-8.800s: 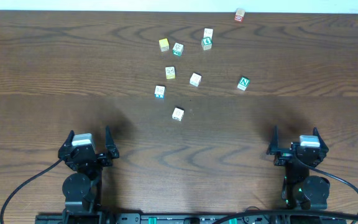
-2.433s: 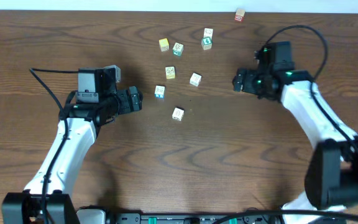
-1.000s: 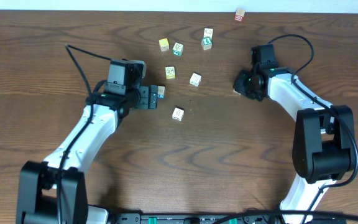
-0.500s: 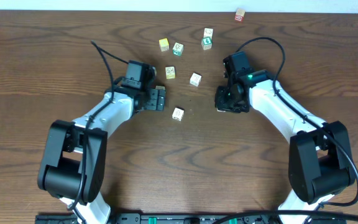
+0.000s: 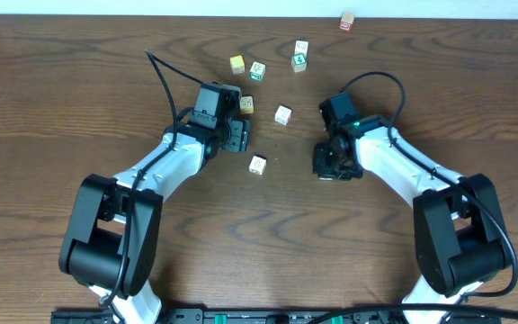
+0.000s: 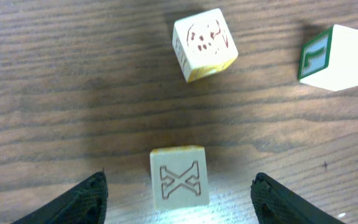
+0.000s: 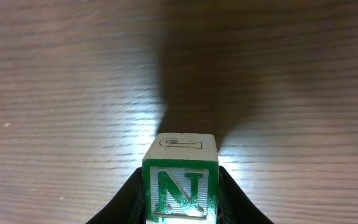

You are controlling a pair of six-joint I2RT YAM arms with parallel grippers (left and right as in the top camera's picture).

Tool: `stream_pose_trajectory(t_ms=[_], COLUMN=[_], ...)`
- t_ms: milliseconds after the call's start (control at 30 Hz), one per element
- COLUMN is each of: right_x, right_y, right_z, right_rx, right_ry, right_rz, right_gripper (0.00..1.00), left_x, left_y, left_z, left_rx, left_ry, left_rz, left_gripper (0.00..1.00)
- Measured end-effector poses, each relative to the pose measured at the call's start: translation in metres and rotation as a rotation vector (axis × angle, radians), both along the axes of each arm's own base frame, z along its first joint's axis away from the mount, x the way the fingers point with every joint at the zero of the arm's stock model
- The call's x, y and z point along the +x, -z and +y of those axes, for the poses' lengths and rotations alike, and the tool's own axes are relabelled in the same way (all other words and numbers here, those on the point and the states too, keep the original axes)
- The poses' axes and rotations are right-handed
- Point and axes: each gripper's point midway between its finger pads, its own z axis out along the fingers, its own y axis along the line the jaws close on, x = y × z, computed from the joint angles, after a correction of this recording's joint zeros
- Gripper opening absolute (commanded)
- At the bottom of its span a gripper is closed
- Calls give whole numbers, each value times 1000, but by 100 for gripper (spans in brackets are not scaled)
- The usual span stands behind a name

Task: Lift 3 blocks
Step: 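Lower the left gripper and grasp the red-lettered X block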

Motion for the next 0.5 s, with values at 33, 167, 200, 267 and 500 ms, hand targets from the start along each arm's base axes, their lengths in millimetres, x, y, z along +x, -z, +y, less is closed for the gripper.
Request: stream_pose_trajectory(t_ms=[33, 167, 200, 267, 500], right_x=[-1, -3, -4, -4, -1], right_y=[0, 0, 0, 0, -1], right_z=[3, 15, 18, 25, 39], right_rx=[0, 5, 8, 14, 37], right_ry=[-9, -43, -52, -68, -96], right_rz=[-3, -14, -18, -29, -63], right_gripper=[7, 8, 9, 10, 15], left_x=[1, 1, 2, 4, 5], left_y=[0, 5, 6, 5, 5], left_z=[0, 0, 1, 2, 5], left_rx=[0, 4, 6, 12, 27], left_ry=[0, -2, -4, -11, -21], left_rz=[-3, 2, 1, -6, -13], left_gripper=[64, 57, 56, 53, 50])
